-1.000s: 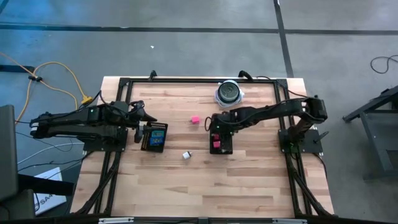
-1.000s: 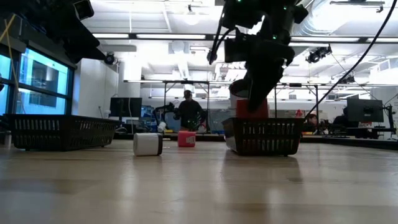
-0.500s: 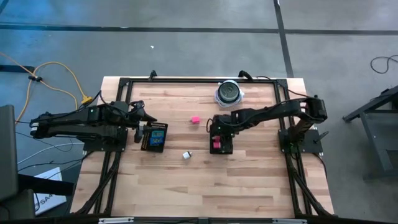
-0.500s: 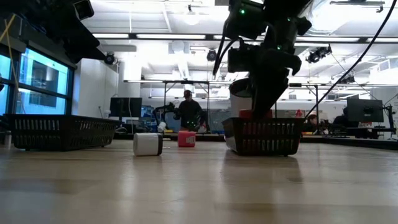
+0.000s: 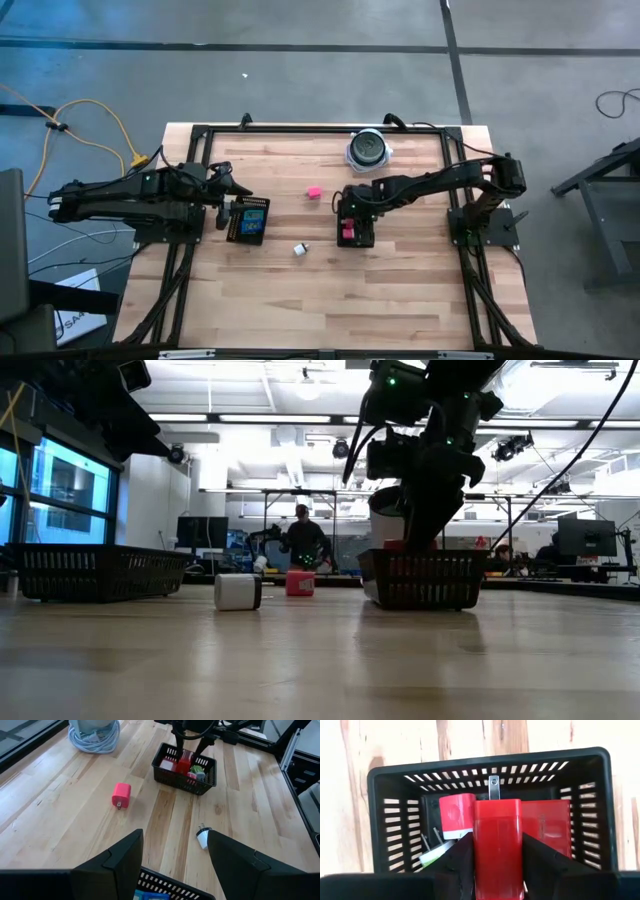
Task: Pick & Place Office items
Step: Put the red charger adapter into the right black bin, then put the pink charger adapter into the right black bin
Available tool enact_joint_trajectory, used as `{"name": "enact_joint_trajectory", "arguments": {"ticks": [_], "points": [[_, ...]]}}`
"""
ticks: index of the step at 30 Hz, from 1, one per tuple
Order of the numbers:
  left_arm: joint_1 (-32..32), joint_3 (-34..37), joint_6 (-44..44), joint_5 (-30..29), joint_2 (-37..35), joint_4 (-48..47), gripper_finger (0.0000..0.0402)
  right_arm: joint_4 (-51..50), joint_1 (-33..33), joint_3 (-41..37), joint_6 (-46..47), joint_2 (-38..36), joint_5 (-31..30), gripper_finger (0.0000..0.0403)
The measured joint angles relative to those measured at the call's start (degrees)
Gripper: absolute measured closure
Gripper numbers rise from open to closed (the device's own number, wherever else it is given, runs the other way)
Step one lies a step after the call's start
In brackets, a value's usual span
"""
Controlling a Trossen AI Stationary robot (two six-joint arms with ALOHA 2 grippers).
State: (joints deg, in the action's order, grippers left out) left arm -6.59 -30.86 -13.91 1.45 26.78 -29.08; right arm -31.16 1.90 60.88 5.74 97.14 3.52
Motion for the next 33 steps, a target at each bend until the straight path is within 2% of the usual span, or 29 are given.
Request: {"name": "enact_joint_trajectory", "arguments": {"ticks": [5,19,33], "points": [[0.02,0.0,0.0,0.0,0.0,0.0,0.0186,0.0,-0.01,0.0,0.02,0.0,1.02,0.0264],[0.02,-0.01,-0.01,0.0,0.01,0.0,0.0186,0.07,-0.01,0.01,0.01,0.0,2.84,0.0262],[0.01,-0.01,0.01,0.0,-0.01,0.0,0.0186,0.37,-0.01,0.1,-2.51,0.02,1.14,0.0262]]}}
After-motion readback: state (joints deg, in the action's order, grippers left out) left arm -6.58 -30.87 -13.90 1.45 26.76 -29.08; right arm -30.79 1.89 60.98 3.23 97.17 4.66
